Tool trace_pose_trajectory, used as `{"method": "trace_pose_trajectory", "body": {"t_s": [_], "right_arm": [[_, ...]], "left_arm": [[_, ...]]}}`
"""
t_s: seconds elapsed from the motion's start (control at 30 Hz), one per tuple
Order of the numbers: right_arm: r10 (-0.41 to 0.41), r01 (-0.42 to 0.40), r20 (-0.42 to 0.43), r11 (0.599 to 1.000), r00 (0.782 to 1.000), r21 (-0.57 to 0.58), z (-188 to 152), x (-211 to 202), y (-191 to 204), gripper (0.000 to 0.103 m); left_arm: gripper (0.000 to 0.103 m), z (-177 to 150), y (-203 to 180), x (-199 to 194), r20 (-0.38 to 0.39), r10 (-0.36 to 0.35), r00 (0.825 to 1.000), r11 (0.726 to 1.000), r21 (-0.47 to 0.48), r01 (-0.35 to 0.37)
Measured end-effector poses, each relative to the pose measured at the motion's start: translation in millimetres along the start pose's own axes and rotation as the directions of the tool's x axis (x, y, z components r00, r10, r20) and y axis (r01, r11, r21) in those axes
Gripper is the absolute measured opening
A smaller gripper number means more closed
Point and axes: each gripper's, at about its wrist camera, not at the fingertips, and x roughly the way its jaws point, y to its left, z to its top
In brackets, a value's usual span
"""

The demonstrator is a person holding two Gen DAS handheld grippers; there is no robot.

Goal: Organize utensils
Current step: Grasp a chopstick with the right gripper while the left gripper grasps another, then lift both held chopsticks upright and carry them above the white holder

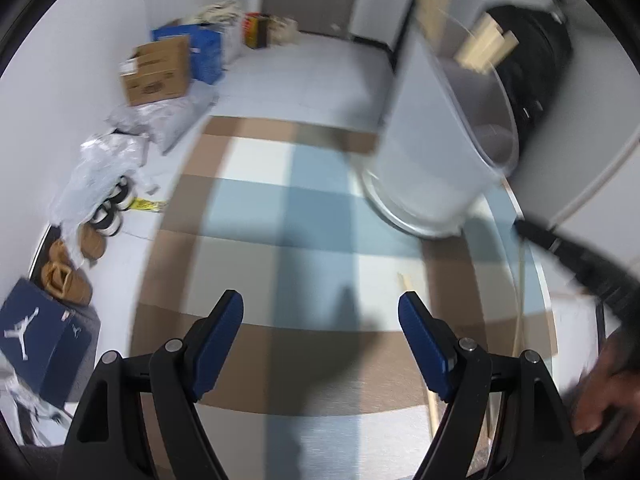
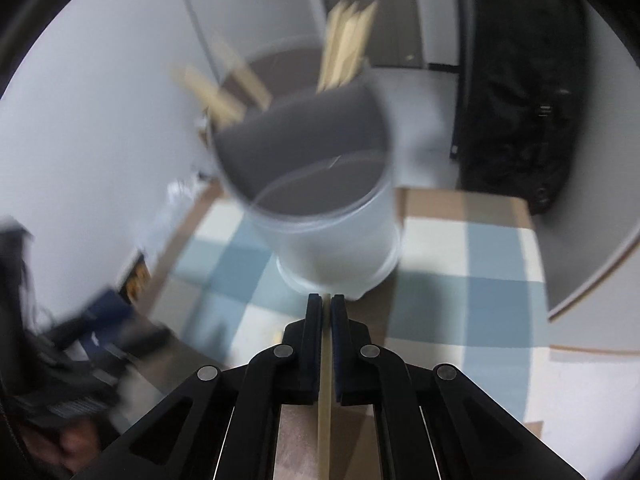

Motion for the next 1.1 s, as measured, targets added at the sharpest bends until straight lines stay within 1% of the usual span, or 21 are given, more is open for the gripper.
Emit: {"method": "trace_pose_trajectory", "body": {"t_s": [0.1, 0.17, 0.2, 0.27, 0.3, 0.37, 0.43, 0.47, 0.5, 0.53, 0.57, 0.6, 0.63, 0.67, 0.7, 0.8, 0.9, 0.93, 1.0, 1.1], "right_arm": [[0.023, -0.026, 0.056, 0.999, 0.998, 0.041, 3, -26, -15, 0.004], [0.037, -0.042, 0.089, 0.998, 0.995, 0.056, 2, -42, -23, 0.004], [0.041, -0.048, 0.100, 0.997, 0.994, 0.061, 4, -44, -24, 0.004], [0.056, -0.066, 0.127, 0.995, 0.990, 0.075, 3, -59, -33, 0.004], [0.061, -0.073, 0.140, 0.994, 0.988, 0.081, 3, -66, -38, 0.004], [0.069, -0.083, 0.159, 0.993, 0.985, 0.089, 0, -74, -42, 0.004], [0.074, -0.092, 0.172, 0.991, 0.982, 0.094, -1, -76, -43, 0.004], [0.073, -0.091, 0.179, 0.992, 0.981, 0.092, -2, -78, -44, 0.004], [0.074, -0.092, 0.185, 0.992, 0.980, 0.090, -2, -80, -44, 0.004], [0.077, -0.096, 0.195, 0.991, 0.978, 0.091, -4, -82, -47, 0.004], [0.077, -0.098, 0.201, 0.991, 0.977, 0.093, -5, -87, -48, 0.004], [0.080, -0.102, 0.205, 0.990, 0.975, 0.096, -6, -90, -50, 0.004], [0.082, -0.106, 0.211, 0.989, 0.974, 0.103, -6, -91, -53, 0.004], [0.086, -0.111, 0.214, 0.988, 0.973, 0.108, -7, -91, -55, 0.004], [0.089, -0.115, 0.218, 0.987, 0.972, 0.112, -8, -92, -56, 0.004], [0.095, -0.124, 0.231, 0.985, 0.968, 0.117, -8, -94, -61, 0.004], [0.096, -0.129, 0.251, 0.985, 0.963, 0.115, -7, -100, -61, 0.004], [0.097, -0.130, 0.256, 0.985, 0.962, 0.114, -7, -100, -61, 0.004], [0.103, -0.137, 0.273, 0.985, 0.957, 0.109, -5, -104, -61, 0.004], [0.112, -0.145, 0.294, 0.985, 0.949, 0.095, -3, -109, -58, 0.004]], "left_arm": [[0.076, 1, -20, 11, -0.045, -0.004, 0.999, 0.999, 0.038, 0.006], [0.076, 2, -30, 23, -0.087, 0.010, 0.996, 0.998, 0.059, -0.005], [0.076, 2, -33, 26, -0.097, 0.014, 0.995, 0.998, 0.059, -0.008], [0.076, 3, -38, 37, -0.131, 0.039, 0.991, 0.998, 0.054, -0.033], [0.075, 3, -39, 40, -0.141, 0.038, 0.989, 0.998, 0.045, -0.032], [0.068, 4, -41, 44, -0.155, 0.049, 0.987, 0.998, 0.040, -0.043], [0.052, 6, -44, 48, -0.168, 0.058, 0.984, 0.998, 0.044, -0.051], [0.047, 6, -47, 50, -0.181, 0.069, 0.981, 0.997, 0.050, -0.061], [0.042, 7, -49, 50, -0.176, 0.096, 0.980, 0.994, 0.061, -0.086], [0.031, 8, -52, 50, -0.175, 0.112, 0.978, 0.992, 0.072, -0.101], [0.024, 9, -54, 51, -0.170, 0.126, 0.977, 0.990, 0.082, -0.113], [0.010, 10, -56, 51, -0.168, 0.126, 0.978, 0.990, 0.088, -0.112], [0.004, 10, -57, 51, -0.172, 0.108, 0.979, 0.992, 0.088, -0.094], [0.003, 11, -58, 51, -0.172, 0.101, 0.980, 0.992, 0.086, -0.087], [0.002, 11, -58, 50, -0.166, 0.099, 0.981, 0.993, 0.087, -0.086], [0.002, 11, -58, 40, -0.113, 0.093, 0.989, 0.993, 0.082, -0.085], [0.002, 12, -56, 15, -0.022, 0.054, 0.998, 0.997, 0.048, -0.053], [0.002, 14, -58, 10, 0.004, 0.051, 0.999, 0.998, 0.043, -0.051], [0.002, 13, -58, -14, 0.079, 0.023, 0.997, 0.999, 0.038, -0.026], [0.002, 12, -59, -43, 0.159, 0.004, 0.987, 0.999, 0.044, -0.011]]}}
